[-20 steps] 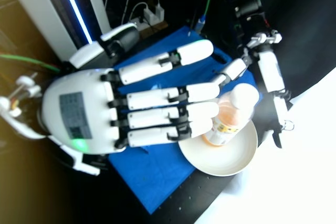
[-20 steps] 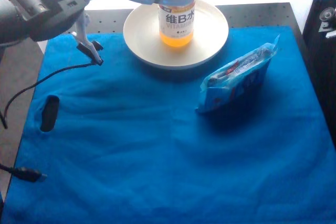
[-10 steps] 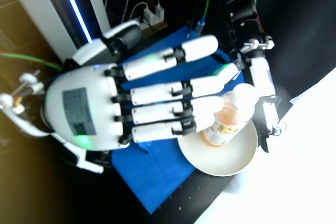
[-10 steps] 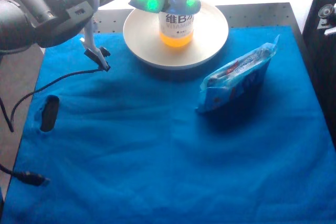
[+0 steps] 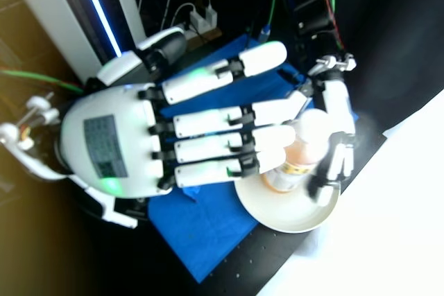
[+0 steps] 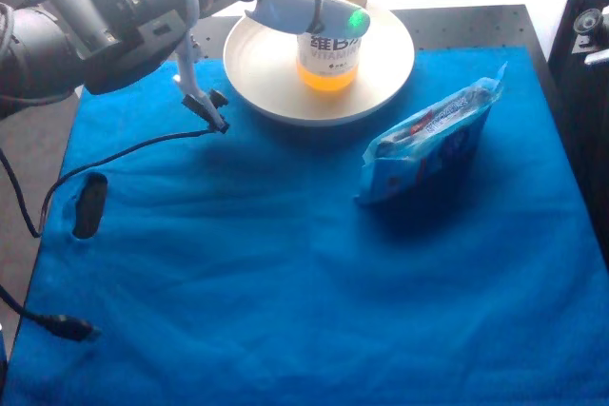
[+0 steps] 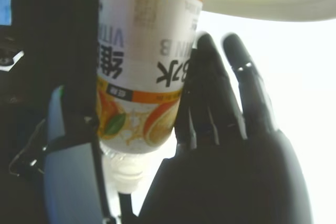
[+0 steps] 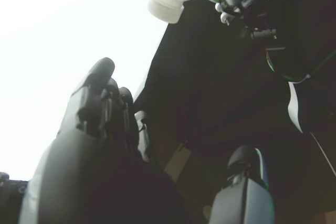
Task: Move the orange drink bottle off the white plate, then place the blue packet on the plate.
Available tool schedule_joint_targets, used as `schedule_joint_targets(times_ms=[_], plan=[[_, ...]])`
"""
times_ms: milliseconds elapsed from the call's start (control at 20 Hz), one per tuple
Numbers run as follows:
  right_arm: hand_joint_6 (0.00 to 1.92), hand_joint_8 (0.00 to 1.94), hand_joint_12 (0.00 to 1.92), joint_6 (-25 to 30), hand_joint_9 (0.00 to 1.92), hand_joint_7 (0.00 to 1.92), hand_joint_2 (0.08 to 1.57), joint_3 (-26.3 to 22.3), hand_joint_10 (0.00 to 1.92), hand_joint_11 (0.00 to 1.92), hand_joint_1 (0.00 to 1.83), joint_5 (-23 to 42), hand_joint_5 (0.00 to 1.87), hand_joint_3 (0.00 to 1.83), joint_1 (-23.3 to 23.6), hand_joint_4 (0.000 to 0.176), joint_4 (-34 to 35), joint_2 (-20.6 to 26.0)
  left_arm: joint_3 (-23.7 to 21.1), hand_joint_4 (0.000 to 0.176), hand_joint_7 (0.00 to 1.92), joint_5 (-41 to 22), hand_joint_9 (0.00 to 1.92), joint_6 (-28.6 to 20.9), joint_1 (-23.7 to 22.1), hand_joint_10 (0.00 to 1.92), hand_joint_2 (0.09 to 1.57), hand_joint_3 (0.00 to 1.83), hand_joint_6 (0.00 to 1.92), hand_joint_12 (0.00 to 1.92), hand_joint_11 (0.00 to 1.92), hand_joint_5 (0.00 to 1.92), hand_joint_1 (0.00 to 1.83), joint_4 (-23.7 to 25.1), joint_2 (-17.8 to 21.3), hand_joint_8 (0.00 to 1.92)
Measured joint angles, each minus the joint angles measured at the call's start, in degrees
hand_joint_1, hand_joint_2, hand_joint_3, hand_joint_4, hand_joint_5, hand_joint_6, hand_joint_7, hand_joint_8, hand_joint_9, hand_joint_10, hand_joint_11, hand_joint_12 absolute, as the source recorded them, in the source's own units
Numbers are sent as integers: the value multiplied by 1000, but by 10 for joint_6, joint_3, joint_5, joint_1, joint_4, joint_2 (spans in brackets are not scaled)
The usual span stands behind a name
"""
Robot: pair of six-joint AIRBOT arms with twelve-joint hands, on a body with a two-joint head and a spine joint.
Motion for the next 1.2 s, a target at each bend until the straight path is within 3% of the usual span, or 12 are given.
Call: schedule_joint_targets(times_ms=[50,100,250,400,450,550,600,650,800,950,1150,1200], plan=[[3,1,762,0,162,106,793,0,11,0,500,0,47,0,0,162,0,0,1,31,890,-3,964,-3,0,50,1158,4,1059,1199,379,894,1182,1,0,1131],[0,4,771,0,161,114,805,0,8,0,468,0,42,5,0,163,0,0,2,0,892,-6,1008,-4,0,82,1145,0,900,1343,374,964,1205,7,0,1224],[1,0,617,0,134,138,816,0,1,0,467,0,47,1,0,154,0,-1,5,0,892,-13,1010,-12,1,235,1129,3,795,1511,399,1024,1217,12,0,1238],[1,1,525,0,98,140,802,0,0,0,470,0,56,0,0,158,0,-2,7,0,943,-23,887,-17,3,1243,1137,0,734,1819,627,968,1250,12,2,1291],[2,2,493,0,94,154,825,0,0,0,470,0,70,2,0,159,0,-2,7,0,926,-28,747,-20,3,1186,1133,0,690,1783,462,1001,1255,12,4,1310],[0,0,486,0,95,148,824,0,2,0,476,0,67,1,0,154,0,-2,7,0,780,-44,585,-30,3,483,1145,1,892,1339,34,1055,1231,11,11,1251],[0,2,489,0,98,153,846,0,3,0,483,0,67,9,0,142,0,-2,3,0,722,-56,516,-31,4,1055,1102,0,884,1745,124,1039,1146,7,19,956],[0,0,491,0,96,147,852,-1,2,0,481,0,65,10,0,140,1,-2,-2,0,843,-62,685,-34,4,963,1121,7,696,1641,337,1063,1223,2,25,1257],[2,2,515,0,112,166,869,-1,4,0,496,0,66,3,0,138,0,-2,-32,0,789,-96,775,-38,4,158,1162,0,1060,1045,298,987,1211,-3,55,1187],[0,0,851,0,186,142,830,-2,9,0,475,0,62,0,0,111,0,-2,-63,0,733,-129,848,-38,7,72,1184,0,1106,1080,389,958,1202,-2,83,1268],[1,0,705,0,145,117,800,-6,0,0,501,0,81,0,0,122,0,-2,-116,0,808,-178,829,-38,12,5,1161,1,1063,1029,319,972,1195,2,129,1182],[0,0,670,0,133,97,799,-6,1,0,504,0,69,0,0,123,0,-2,-131,134,760,-189,727,-38,13,4,1149,2,1089,971,259,914,1029,2,143,509]])
